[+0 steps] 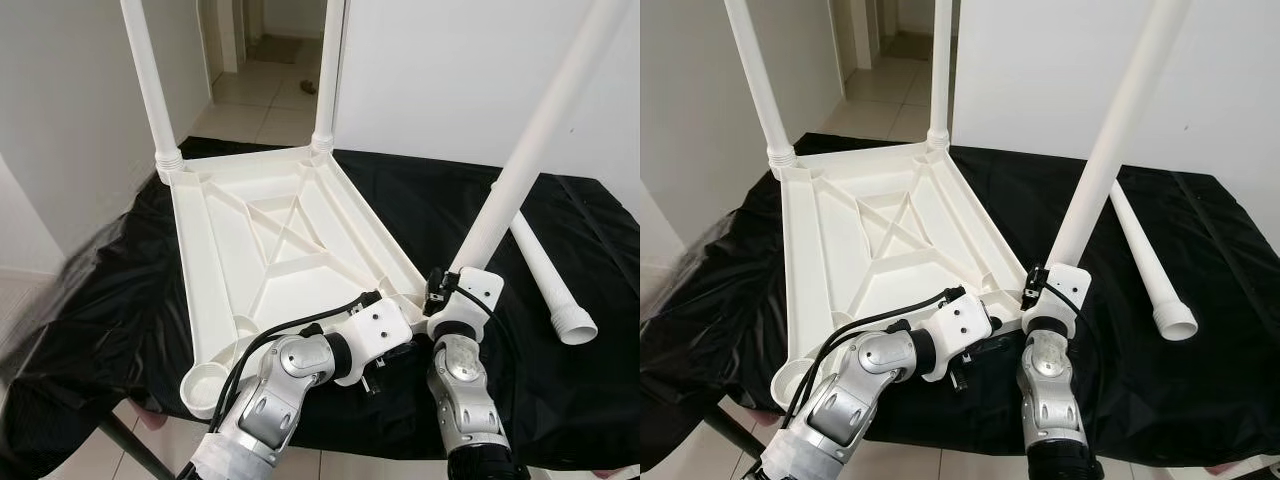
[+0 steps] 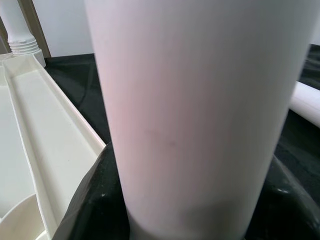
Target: Building children table
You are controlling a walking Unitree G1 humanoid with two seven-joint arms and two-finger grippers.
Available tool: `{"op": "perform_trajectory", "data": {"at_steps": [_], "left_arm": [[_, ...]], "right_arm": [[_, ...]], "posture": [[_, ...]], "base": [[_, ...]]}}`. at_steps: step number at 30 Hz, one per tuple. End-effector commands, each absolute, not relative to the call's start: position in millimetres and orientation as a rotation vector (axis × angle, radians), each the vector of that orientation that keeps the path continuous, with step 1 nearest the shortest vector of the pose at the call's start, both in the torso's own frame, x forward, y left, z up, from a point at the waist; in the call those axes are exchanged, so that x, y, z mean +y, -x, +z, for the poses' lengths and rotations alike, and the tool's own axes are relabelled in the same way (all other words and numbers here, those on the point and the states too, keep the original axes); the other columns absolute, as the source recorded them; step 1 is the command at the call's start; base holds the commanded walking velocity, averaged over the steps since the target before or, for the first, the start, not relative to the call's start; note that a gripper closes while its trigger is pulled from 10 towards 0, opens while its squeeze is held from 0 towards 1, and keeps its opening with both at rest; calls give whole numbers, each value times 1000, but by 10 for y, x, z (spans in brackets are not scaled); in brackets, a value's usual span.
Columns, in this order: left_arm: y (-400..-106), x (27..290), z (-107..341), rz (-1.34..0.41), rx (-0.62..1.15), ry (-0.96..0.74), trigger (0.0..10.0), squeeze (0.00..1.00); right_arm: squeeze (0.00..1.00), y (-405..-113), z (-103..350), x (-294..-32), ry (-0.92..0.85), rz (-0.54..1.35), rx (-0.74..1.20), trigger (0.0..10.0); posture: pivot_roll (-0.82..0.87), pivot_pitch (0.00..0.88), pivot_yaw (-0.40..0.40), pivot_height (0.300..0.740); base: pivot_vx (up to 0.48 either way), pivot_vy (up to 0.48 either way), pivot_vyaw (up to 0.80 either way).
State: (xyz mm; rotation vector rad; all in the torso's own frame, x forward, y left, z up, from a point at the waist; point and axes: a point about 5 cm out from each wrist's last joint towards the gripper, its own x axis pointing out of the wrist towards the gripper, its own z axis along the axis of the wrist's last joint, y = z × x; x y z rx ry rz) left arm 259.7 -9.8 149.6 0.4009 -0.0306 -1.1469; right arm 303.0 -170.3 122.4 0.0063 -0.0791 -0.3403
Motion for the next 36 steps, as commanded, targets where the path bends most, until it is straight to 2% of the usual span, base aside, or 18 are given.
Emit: {"op": "perform_trajectory", "data": {"at_steps": [1, 2, 3, 12, 13, 14, 15, 16, 19, 26, 36], "left_arm": [[-2605, -140, 1513, -1003, -53, -336, 10000, 0], [-2605, -140, 1513, -1003, -53, -336, 10000, 0], [-2609, -139, 1516, -1001, -54, -336, 10000, 0], [-2620, -133, 1526, -993, -55, -333, 10000, 0], [-2619, -136, 1528, -993, -56, -331, 10000, 0], [-2623, -139, 1530, -993, -56, -331, 10000, 0], [-2623, -139, 1530, -993, -56, -331, 10000, 0], [-2627, -141, 1532, -992, -57, -331, 10000, 0], [-2632, -141, 1535, -992, -58, -331, 10000, 0], [-2655, -124, 1545, -993, -61, -339, 10000, 0], [-2667, -119, 1558, -992, -67, -344, 10000, 0]], "right_arm": [[125, -2980, 1005, -1778, 19, -365, 39, 10000], [125, -2980, 1005, -1778, 19, -365, 39, 10000], [1000, -2973, 1010, -1770, 12, -366, 35, 10000], [1000, -2967, 1073, -1745, -16, -347, -4, 10000], [1000, -2982, 1087, -1735, -43, -269, -12, 10000], [776, -2997, 1099, -1728, -68, -183, -15, 10000], [776, -2997, 1099, -1728, -68, -183, -15, 10000], [0, -3005, 1106, -1721, -83, -125, -15, 10000], [0, -3013, 1128, -1749, -77, -49, -20, 10000], [0, -3074, 1271, -2044, 63, 227, -42, 10000], [0, -3160, 1386, -2224, 177, 452, -26, 10000]], "posture": [[-14, 18, -45, 740], [-14, 18, -45, 740], [-14, 18, -45, 740], [-17, 23, -44, 740], [-20, 25, -43, 740], [-25, 27, -42, 740], [-25, 27, -42, 740], [-25, 27, -42, 740], [-27, 27, -41, 740], [-30, 19, -33, 740], [-28, 17, -34, 740]], "base": [[0, 0, 0], [0, 0, 0], [0, 0, 0], [0, 0, 0], [0, 0, 0], [0, 0, 0], [0, 0, 0], [0, 0, 0], [0, 0, 0], [0, 0, 0], [0, 0, 0]]}}
